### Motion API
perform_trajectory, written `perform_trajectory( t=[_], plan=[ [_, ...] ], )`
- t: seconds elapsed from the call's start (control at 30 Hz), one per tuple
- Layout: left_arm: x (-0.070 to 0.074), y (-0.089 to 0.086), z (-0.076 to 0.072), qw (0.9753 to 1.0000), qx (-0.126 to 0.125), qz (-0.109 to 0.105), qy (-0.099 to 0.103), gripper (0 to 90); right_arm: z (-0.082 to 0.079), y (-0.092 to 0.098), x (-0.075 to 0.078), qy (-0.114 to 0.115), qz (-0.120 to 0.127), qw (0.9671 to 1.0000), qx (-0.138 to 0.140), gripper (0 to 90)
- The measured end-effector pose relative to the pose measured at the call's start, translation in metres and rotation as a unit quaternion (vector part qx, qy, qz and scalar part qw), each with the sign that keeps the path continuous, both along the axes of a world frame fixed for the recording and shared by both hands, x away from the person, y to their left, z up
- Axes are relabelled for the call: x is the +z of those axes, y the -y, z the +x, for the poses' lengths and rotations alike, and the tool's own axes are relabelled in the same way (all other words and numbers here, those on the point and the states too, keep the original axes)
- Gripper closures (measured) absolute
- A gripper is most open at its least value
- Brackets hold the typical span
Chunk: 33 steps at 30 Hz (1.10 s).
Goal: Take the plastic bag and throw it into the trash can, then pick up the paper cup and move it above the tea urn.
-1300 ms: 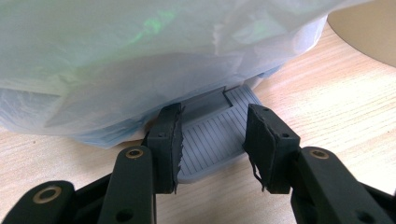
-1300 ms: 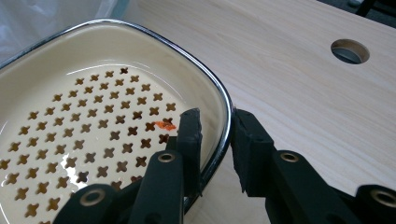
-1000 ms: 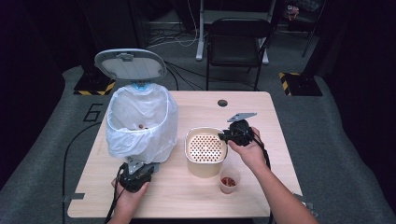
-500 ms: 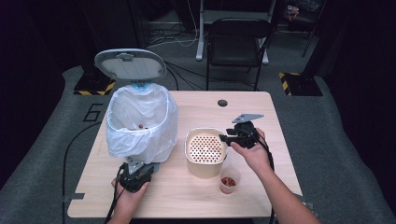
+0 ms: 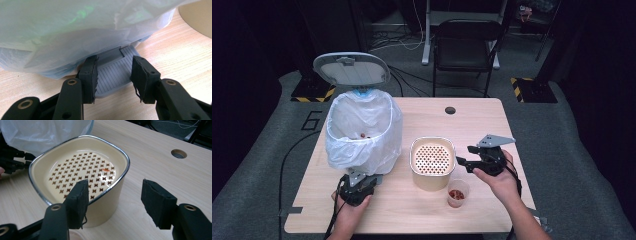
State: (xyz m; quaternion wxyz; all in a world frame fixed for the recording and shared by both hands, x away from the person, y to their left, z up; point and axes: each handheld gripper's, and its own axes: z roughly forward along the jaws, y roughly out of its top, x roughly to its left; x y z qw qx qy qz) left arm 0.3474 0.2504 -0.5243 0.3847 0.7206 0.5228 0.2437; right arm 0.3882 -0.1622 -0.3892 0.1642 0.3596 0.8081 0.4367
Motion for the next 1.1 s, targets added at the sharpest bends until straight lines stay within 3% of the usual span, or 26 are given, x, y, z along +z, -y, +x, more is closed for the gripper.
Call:
perform_trajectory(
  t=[0.27, 0.37, 0.6, 0.93, 1.1],
  plan=[
    [0.0, 0.0, 0.0, 1.0, 0.0, -0.001, 0.001, 56.2, -0.02, 0.011, -0.014, 0.0, 0.006, 1.0, 0.0, 32.6],
    [0.0, 0.0, 0.0, 1.0, 0.001, -0.001, 0.0, 56.3, -0.029, 0.012, -0.025, 0.001, -0.003, 1.0, 0.003, 29.7],
    [0.0, 0.0, 0.0, 1.0, 0.0, -0.001, -0.001, 56.2, -0.037, 0.014, -0.039, -0.007, 0.006, 0.9999, 0.015, 24.4],
    [0.0, 0.0, 0.0, 1.0, 0.0, -0.002, -0.001, 56.2, -0.053, 0.004, -0.052, -0.004, 0.019, 0.999, 0.04, 16.1],
    [0.0, 0.0, 0.0, 1.0, 0.001, -0.001, -0.001, 56.3, -0.055, -0.003, -0.061, -0.019, 0.024, 0.9981, 0.053, 15.9]
  ],
)
